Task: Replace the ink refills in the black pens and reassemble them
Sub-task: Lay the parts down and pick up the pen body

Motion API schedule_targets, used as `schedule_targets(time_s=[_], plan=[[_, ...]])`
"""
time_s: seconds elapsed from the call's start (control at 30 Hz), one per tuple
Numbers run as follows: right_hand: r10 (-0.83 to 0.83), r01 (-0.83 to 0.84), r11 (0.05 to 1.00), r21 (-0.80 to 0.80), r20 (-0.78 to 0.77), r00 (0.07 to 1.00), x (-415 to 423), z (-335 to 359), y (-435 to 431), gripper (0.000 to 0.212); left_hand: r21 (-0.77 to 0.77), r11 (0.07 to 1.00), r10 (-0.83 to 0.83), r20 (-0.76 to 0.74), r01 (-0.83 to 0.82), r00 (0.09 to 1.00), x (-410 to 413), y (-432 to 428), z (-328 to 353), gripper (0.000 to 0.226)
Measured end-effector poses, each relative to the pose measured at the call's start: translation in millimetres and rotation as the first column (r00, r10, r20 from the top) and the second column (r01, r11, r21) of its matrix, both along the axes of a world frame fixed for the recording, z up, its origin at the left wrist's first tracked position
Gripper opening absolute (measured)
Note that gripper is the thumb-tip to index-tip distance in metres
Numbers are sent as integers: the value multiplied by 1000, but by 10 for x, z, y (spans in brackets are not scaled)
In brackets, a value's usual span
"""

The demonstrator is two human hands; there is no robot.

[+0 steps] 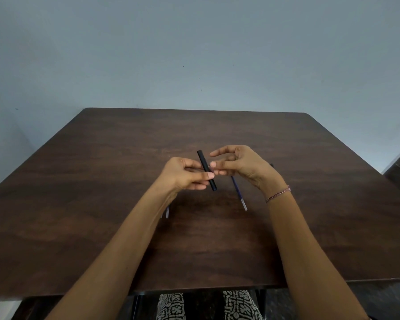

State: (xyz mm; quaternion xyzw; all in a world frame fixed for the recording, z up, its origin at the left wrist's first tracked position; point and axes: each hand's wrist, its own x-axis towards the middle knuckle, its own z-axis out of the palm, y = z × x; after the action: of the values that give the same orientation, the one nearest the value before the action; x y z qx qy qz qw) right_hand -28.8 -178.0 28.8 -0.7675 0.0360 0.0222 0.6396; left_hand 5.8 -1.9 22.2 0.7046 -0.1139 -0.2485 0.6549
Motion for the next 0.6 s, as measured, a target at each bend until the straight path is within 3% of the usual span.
schedule_targets(time_s=[0.07, 0.13, 0.23, 0.43, 0.6], plan=[[-169, 177, 964, -199, 57, 984, 7, -26, -65, 32, 28, 1000, -3, 30, 2, 1000, 13, -7, -14, 29], [-331, 352, 816, -458, 130, 935, 13, -64, -141, 19, 52, 998, -18, 45, 16, 999, 22, -11, -32, 28], [-384, 371, 697, -614, 117, 916, 28, -107, -173, 18, 75, 996, -47, 44, 44, 998, 23, -24, -61, 30], [-358, 250, 642, -725, 5, 934, 46, -98, -110, 21, 57, 998, -28, 11, 27, 1000, 12, -37, -61, 34], [-356, 231, 637, -735, -15, 934, 60, -74, -64, 23, 81, 996, -21, -5, 21, 1000, 6, -41, -57, 56]])
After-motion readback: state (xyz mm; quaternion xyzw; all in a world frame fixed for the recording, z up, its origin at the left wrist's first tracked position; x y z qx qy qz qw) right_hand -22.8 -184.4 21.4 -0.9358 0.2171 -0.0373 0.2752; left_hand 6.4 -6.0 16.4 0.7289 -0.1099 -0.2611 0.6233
